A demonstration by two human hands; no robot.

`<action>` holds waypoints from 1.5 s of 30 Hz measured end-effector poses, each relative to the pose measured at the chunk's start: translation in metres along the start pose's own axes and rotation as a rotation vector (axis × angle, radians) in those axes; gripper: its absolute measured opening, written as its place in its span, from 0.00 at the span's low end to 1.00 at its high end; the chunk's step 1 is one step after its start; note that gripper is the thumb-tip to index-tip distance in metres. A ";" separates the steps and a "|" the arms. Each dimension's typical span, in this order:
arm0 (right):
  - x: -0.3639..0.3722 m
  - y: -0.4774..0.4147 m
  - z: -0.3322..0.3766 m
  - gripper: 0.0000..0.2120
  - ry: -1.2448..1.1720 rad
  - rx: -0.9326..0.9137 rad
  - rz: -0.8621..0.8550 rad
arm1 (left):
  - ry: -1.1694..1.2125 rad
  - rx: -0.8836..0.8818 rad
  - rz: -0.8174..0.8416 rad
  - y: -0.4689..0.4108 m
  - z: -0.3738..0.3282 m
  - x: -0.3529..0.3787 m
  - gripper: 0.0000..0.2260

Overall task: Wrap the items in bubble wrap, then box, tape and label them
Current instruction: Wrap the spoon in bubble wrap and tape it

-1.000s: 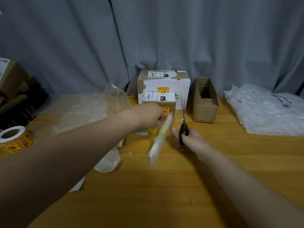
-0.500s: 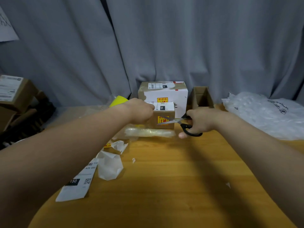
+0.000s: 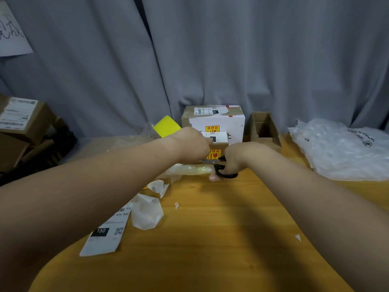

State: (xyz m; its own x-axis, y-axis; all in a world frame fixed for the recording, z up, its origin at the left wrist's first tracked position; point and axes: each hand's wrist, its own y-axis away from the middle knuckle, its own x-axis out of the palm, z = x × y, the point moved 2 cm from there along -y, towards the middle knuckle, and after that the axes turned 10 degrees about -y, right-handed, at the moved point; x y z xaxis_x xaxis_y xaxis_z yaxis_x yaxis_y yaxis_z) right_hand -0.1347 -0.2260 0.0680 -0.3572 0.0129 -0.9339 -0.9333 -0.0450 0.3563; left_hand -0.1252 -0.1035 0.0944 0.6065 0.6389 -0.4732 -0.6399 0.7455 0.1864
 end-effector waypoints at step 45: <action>0.055 -0.006 0.026 0.06 -1.146 -0.284 -0.554 | 1.429 -0.685 -0.323 0.033 -0.056 0.060 0.05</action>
State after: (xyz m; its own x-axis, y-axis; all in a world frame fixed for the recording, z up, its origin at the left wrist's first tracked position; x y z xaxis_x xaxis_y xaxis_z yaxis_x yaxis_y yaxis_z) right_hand -0.1503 -0.1991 0.0152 0.1101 0.9308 -0.3486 -0.9757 0.0344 -0.2164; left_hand -0.1362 -0.0508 0.0240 0.0888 -0.5013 -0.8607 -0.8965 0.3364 -0.2884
